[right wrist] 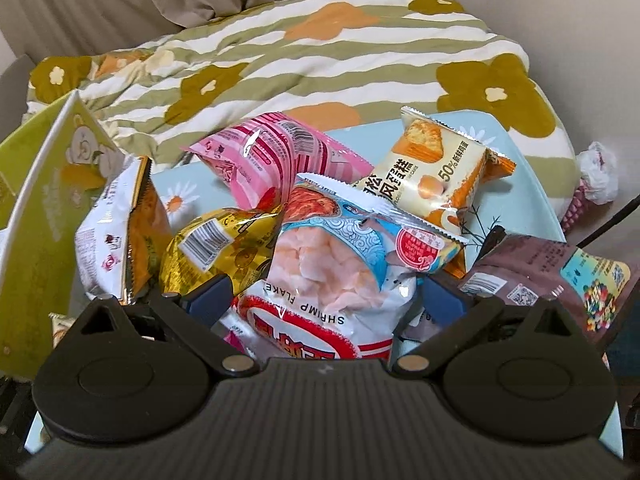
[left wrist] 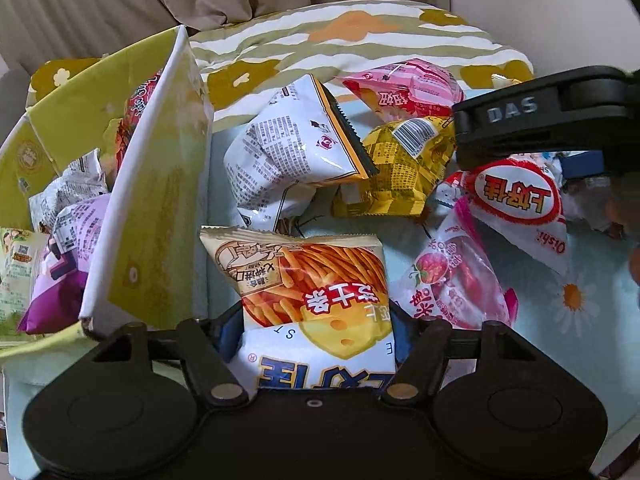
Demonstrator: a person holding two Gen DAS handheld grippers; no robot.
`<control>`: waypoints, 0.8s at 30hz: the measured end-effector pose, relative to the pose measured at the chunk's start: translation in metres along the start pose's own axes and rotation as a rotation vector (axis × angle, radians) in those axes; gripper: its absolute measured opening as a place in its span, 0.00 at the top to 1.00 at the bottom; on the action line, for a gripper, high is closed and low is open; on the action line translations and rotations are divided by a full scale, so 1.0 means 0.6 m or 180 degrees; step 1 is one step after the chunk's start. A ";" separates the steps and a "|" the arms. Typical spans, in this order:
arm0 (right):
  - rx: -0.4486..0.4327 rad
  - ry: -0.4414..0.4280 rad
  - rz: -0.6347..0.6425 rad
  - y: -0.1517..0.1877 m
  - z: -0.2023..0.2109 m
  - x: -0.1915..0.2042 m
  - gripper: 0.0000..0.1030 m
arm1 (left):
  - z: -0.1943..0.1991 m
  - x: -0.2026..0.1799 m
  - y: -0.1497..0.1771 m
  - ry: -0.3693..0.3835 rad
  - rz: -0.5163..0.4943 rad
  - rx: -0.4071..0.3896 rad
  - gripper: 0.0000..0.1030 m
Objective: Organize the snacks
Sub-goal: 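Grasp the yellow fries-print bag with the left gripper while the right gripper grasps the shrimp-flake bag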
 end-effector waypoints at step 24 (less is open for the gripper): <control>-0.0168 -0.0030 0.0174 0.014 0.039 0.001 0.19 | 0.062 -0.007 0.004 0.0063 0.0059 -0.0272 0.30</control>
Point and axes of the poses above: each gripper's, at about its wrist camera, not at the fingertips, and z roughly against the way its jaws point, x to its left, y to its underside, the point moved 5 cm from there along -z, roughly the way its jaws point, and after that the axes turned 2 degrees about y, right-handed, at the moved point
